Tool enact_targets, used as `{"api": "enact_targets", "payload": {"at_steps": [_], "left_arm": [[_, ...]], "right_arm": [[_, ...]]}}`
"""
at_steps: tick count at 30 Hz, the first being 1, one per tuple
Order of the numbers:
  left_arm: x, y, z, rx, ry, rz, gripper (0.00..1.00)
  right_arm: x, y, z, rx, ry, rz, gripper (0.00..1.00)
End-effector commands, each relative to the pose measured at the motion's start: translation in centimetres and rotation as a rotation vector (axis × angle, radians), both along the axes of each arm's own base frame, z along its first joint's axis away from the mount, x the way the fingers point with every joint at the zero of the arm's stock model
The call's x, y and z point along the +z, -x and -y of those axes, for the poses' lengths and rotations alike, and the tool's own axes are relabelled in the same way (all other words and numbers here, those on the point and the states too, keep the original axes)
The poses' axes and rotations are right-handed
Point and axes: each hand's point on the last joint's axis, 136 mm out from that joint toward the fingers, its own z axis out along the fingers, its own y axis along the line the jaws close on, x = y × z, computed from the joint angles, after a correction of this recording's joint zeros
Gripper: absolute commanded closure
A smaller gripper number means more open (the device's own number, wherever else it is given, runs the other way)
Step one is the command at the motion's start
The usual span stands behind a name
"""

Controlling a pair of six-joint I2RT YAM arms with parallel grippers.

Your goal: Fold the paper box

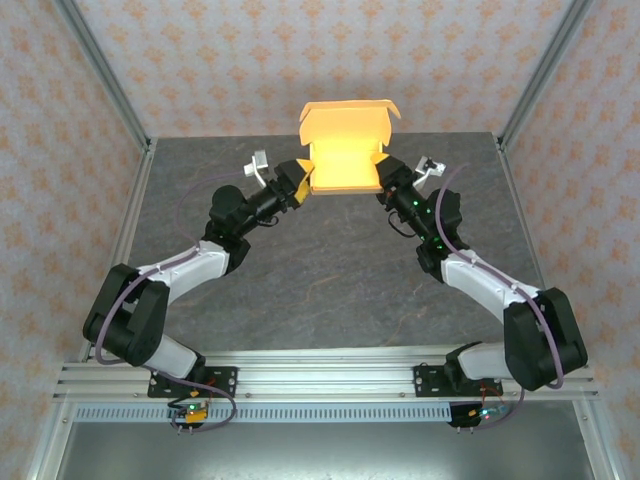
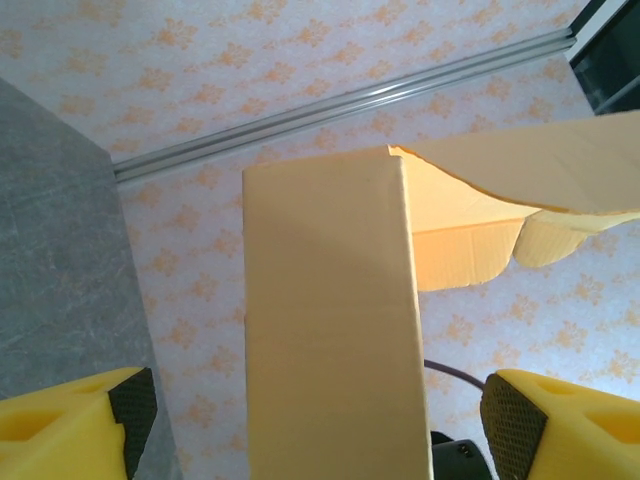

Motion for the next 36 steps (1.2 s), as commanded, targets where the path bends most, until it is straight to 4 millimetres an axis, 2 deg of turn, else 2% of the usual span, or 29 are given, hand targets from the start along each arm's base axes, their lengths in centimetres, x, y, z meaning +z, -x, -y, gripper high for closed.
{"api": "enact_targets", "payload": {"at_steps": [1,14,18,22,25,27,31,33,36], "left_arm": [[3.4,0.2,0.0,-0.007,0.07,0.094,0.16],[3.1,0.6,0.6,-0.001,-0.018,0.14,0.58],[1.7,0.3,0.8,0.015,-0.108,0.11,0.7],[0.5,-0.1,0.3,0.053,-0.169,0.068,0.74],[0.0,-0.1,0.2,0.061,-0.192,0.05,0.74],[0.0,-0.2,-0.1,0.062,-0.181,0.039,0.71],[0.0,-0.2,-0.8,0.069,-0.164,0.019,0.36],[0.0,-0.3,-1.0,0.064,-0.153,0.017,0.32],[0.6,-0.4,-1.2,0.06,-0.114,0.022,0.32]], "right_arm": [[1.6,0.7,-0.6,0.036,-0.047,0.063,0.63],[0.9,0.6,-2.3,0.061,-0.056,0.04,0.64],[0.6,0.7,-3.2,0.069,-0.042,0.034,0.65],[0.2,0.8,-3.9,0.06,-0.023,0.019,0.65],[-0.1,0.7,-3.8,0.048,-0.022,0.012,0.65],[-0.2,0.7,-3.6,0.036,-0.023,0.008,0.65],[0.3,0.8,-3.6,0.041,-0.02,0.022,0.65],[0.4,0.9,-3.6,0.04,-0.02,0.024,0.65],[0.4,0.8,-3.7,0.047,-0.024,0.022,0.66]]}}
